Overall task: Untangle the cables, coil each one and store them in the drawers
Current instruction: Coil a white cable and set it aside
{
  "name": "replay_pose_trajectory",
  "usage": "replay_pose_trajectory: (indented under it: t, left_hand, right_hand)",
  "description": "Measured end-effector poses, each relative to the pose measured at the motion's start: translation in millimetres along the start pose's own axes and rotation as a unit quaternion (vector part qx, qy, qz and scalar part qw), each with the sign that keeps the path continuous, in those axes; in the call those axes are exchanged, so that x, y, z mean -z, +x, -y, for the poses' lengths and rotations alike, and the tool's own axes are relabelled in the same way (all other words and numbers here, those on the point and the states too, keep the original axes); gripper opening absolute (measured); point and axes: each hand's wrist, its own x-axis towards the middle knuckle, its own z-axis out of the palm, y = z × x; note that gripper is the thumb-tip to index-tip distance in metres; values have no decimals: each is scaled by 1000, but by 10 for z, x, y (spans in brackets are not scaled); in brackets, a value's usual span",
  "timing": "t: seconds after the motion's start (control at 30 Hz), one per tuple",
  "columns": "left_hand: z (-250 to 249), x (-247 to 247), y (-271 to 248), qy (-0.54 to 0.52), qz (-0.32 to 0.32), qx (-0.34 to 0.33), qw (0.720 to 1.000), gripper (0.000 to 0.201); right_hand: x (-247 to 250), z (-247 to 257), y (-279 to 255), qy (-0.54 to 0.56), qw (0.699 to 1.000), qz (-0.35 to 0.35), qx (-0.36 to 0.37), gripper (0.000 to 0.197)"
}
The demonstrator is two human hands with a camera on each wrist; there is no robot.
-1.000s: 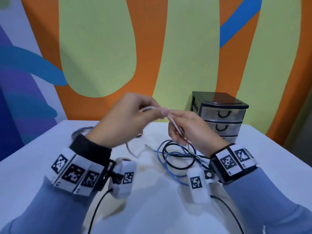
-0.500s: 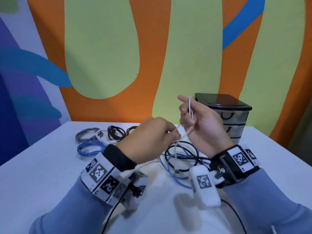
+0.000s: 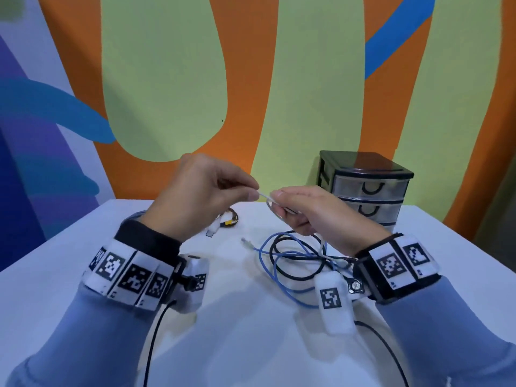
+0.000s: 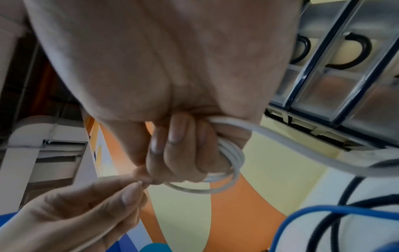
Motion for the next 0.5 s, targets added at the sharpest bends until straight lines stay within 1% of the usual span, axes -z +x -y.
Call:
replay_pose_trajectory:
  t: [0.07,0.13,0.17,0.23,0.3,0.4,0.43,0.47,0.5]
  left_hand:
    - [43,-39,26,40,-27,-81,996,8]
    - [30,-78,50,119,-39,-167,978,9]
    - [19,-97,61,154,-49,-195,967,11]
    - [11,-127,72,188,-80,-225,953,13]
    - [20,-135,72,192,-100,-234,948,13]
    - [-16,-193,39,192,-126,-229,946,13]
    - [-35,-230,26,178,-138,-220,949,12]
    - [-53,-280,8,141,-147,-200,958,11]
    - [-72,-339,-6,79,-148,-161,972,11]
  right_hand:
    - [12,17,-43,41,999,5,4,39]
    - [17,28,-66,123,992,14,0,40]
    - [21,36,-66,171,985,23,-4,39]
    - [22,46,-58,257,965,47,-14,37]
    - [3,43,-43,317,945,73,-22,36]
    - [-52,32,-25,374,920,116,-25,35]
    - [-67,31,-16,388,913,124,-21,35]
    - [-77,31,-11,401,907,127,-14,35]
    - [-83,28,-3,412,903,124,-5,35]
